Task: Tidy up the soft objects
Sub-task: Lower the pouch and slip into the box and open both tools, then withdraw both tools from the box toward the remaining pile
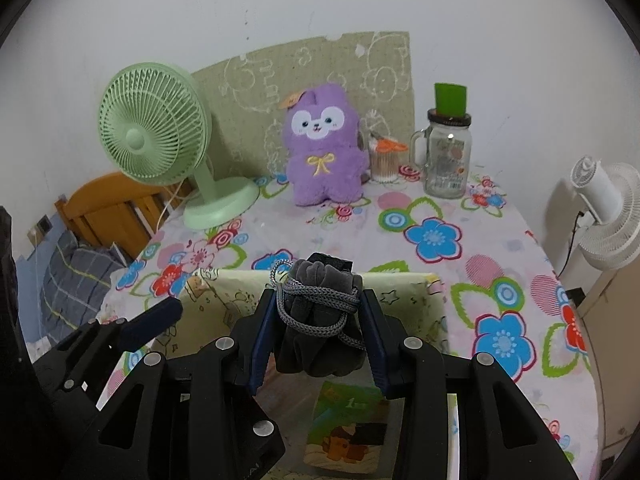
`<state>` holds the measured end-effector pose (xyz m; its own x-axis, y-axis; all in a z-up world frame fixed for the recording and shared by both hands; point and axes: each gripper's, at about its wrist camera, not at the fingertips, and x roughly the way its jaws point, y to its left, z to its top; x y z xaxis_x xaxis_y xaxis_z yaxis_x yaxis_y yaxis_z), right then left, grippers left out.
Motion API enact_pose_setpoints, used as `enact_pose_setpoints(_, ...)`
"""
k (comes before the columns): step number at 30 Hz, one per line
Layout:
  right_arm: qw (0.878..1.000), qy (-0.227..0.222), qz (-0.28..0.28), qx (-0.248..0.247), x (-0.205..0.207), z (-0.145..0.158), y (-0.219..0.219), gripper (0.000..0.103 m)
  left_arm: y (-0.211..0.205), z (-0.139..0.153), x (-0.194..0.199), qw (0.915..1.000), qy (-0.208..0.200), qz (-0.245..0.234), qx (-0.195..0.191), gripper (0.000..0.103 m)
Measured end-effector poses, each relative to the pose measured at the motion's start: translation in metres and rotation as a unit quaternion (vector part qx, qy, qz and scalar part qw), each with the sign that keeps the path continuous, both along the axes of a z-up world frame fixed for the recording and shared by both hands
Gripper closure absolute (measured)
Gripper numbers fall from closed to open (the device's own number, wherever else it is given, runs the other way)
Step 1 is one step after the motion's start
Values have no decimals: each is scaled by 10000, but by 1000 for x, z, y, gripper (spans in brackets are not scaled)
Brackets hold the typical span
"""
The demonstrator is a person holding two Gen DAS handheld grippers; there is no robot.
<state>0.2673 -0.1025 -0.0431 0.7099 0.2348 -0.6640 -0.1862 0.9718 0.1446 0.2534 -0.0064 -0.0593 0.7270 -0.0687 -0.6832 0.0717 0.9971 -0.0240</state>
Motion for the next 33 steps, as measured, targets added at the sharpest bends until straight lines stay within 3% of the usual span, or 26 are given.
enact_pose_setpoints(2,9999,35,60,-93,3,-4,4,53,2,-4,1,9999,123,-63,-17,24)
enact_pose_setpoints(4,9999,47,108,-110,3,-6,5,33,3,-6,0,9995,159,-219,-144,17)
enact_pose_setpoints(7,9999,-1,86,-110,2,-5,6,20,1,-2,-4,9995,92,-259,-124,13)
enact_pose_setpoints(14,9999,-59,16,-151,-6,3,5,15,-2,7,-13,9999,-82,-111,98,4)
enact_pose_setpoints(33,9983,-446,-338,-188,-64,39,-11,5,-14,42,-64,9982,-556,-135,171,0)
